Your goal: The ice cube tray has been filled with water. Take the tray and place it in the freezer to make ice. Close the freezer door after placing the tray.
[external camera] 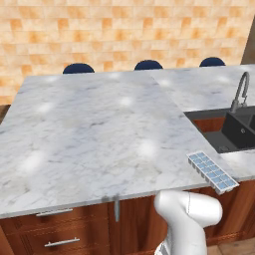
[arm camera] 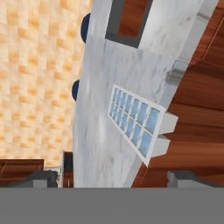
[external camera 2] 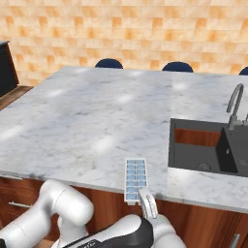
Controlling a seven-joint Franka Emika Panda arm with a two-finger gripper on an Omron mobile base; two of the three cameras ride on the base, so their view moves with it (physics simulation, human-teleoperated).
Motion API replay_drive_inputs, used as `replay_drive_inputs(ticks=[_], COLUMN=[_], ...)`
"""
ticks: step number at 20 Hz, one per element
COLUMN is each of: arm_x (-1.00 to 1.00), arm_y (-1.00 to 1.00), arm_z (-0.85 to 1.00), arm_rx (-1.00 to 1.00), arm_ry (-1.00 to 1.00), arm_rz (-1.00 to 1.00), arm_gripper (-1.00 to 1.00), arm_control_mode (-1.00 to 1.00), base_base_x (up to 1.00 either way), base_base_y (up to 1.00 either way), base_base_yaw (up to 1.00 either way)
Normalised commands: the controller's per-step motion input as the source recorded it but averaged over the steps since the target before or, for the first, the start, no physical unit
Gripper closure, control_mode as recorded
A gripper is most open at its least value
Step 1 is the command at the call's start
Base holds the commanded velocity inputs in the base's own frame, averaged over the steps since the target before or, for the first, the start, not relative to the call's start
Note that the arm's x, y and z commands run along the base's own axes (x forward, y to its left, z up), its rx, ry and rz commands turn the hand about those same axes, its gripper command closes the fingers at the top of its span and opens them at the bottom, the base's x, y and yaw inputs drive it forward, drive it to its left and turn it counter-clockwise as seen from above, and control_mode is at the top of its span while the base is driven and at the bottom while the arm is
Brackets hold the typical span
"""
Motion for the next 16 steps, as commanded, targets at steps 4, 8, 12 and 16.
replay_drive_inputs(ticks=[4, 8, 12, 16], arm_x=[0.12, 0.18, 0.19, 0.17], arm_y=[0.08, 0.14, 0.08, 0.02], arm_z=[-0.37, -0.27, -0.2, -0.21], arm_rx=[0.06, 0.1, 0.09, 0.09], arm_ry=[0.0, 0.0, 0.0, -0.02], arm_rz=[0.0, 0.0, 0.0, 0.0], arm_gripper=[-1.0, -1.0, -1.0, -1.0], arm_control_mode=[-1.0, -1.0, -1.0, -1.0], base_base_x=[0.0, 0.0, 0.0, 0.0], base_base_y=[0.0, 0.0, 0.0, 0.0], base_base_yaw=[0.0, 0.0, 0.0, 0.0])
